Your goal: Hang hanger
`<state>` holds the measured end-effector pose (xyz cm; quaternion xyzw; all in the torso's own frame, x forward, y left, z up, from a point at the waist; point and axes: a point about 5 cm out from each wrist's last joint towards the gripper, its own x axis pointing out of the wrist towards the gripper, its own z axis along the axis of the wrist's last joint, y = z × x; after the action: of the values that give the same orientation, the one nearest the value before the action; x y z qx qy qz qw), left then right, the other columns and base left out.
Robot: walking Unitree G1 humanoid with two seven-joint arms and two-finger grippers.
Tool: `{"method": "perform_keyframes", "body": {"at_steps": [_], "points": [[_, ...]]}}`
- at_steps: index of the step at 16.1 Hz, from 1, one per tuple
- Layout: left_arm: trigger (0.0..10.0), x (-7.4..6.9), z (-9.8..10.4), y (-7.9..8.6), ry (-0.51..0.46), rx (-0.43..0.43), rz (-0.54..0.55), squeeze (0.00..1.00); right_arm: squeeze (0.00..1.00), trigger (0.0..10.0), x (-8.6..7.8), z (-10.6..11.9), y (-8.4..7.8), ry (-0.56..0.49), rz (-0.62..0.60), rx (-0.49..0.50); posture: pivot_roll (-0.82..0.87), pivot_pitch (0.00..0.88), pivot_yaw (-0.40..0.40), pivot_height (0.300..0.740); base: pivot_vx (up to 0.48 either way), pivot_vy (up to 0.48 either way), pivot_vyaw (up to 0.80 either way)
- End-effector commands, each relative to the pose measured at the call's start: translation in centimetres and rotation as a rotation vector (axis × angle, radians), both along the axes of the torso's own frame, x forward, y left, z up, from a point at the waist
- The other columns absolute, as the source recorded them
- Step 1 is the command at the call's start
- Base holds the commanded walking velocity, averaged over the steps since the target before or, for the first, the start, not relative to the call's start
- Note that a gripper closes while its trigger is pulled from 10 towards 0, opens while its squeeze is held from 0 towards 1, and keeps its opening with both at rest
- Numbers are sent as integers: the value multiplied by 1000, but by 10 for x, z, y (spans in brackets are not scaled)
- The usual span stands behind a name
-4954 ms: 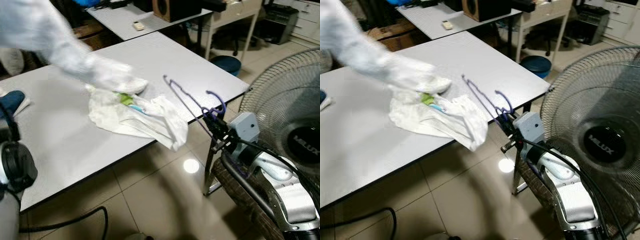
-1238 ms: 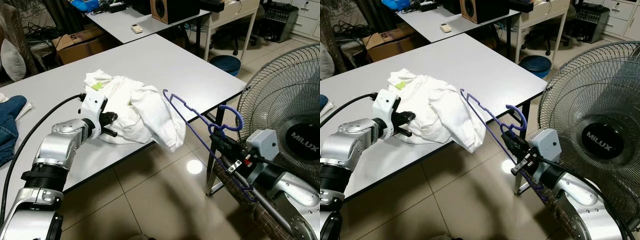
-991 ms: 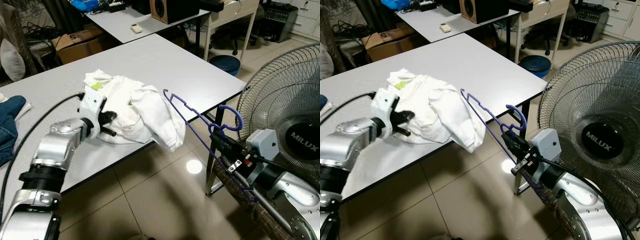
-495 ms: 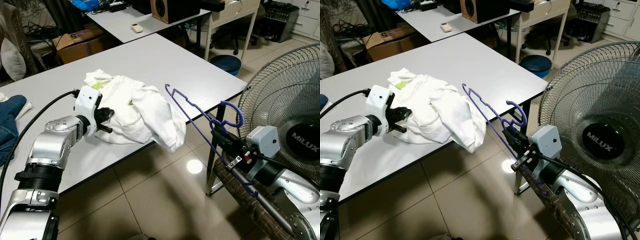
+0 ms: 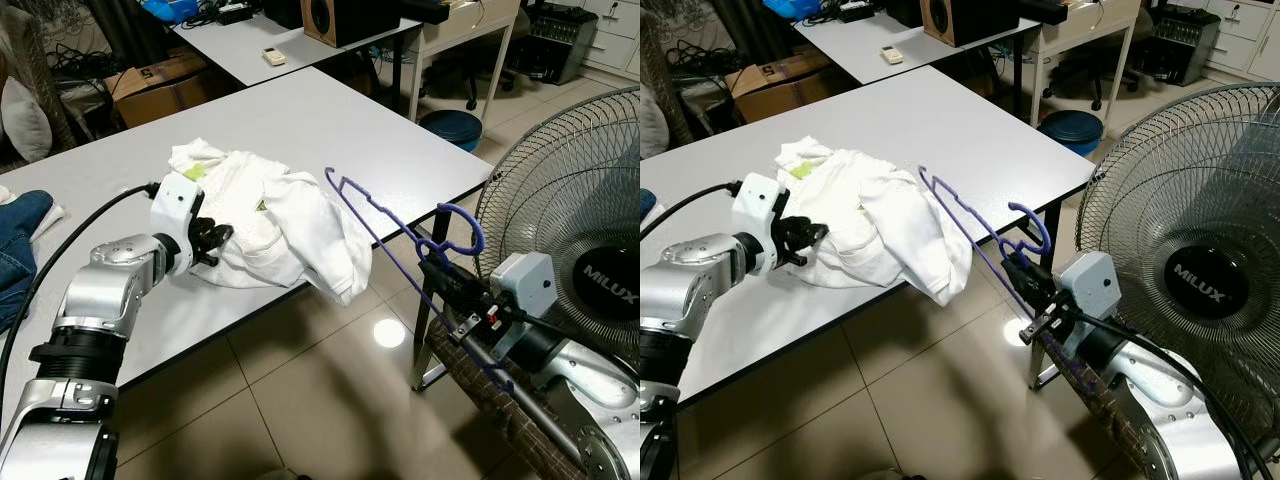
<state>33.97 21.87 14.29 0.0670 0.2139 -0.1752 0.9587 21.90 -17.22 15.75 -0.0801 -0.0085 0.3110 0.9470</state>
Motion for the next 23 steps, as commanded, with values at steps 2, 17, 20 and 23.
{"method": "perform_keyframes", "body": {"at_steps": [2,17,20,23], "points": [[10000,-2,-6,-2,42,-8,-11,0,0,10000,-1,0,2,0,4,6,-121,0,160,740,0,0,0],[0,6,41,-7,-315,76,-49,0,0,10000,-9,7,12,60,140,86,-129,0,161,740,0,0,0],[0,-9,114,-6,-798,297,-52,0,0,10000,-2,16,27,38,239,95,-114,0,149,740,0,0,0],[0,-28,182,-22,-1193,353,-86,0,0,10000,14,43,34,-49,279,132,-98,0,132,740,0,0,0]]}}
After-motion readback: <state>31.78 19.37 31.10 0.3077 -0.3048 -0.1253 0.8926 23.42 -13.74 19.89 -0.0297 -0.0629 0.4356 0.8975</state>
